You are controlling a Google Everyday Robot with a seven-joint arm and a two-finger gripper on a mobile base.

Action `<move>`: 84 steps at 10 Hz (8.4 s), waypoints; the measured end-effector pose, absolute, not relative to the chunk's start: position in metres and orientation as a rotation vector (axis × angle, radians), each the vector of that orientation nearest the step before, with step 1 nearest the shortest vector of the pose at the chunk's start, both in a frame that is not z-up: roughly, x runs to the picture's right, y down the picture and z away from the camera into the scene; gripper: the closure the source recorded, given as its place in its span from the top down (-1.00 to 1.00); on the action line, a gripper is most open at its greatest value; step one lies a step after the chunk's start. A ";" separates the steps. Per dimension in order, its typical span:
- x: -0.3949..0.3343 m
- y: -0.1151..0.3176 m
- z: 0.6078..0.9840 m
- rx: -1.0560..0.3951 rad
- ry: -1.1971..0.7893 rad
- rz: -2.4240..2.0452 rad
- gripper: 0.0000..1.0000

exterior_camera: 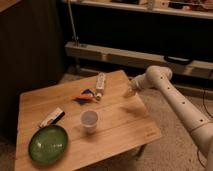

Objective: Stand the bottle upright

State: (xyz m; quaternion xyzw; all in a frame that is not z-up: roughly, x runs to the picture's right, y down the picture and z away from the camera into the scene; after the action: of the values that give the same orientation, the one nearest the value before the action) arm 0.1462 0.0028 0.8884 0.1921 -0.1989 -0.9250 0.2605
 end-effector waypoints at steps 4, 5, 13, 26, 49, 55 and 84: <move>0.138 -0.043 0.838 0.477 -0.355 -2.449 0.23; 0.136 -0.059 0.821 0.457 -0.315 -2.416 0.23; 0.143 -0.090 0.807 0.302 -0.366 -2.211 0.23; 0.146 -0.038 0.816 -0.062 -0.675 -1.498 0.23; -0.001 -0.068 0.937 -0.305 -0.456 -1.460 0.23; 0.000 -0.045 0.959 -0.324 -0.527 -1.490 0.23; -0.020 -0.015 0.991 -0.494 -0.669 -1.538 0.23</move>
State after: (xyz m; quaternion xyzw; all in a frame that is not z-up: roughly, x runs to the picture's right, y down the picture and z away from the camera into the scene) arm -0.0198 -0.0150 0.9907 -0.2167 -0.2934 -0.6747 0.6417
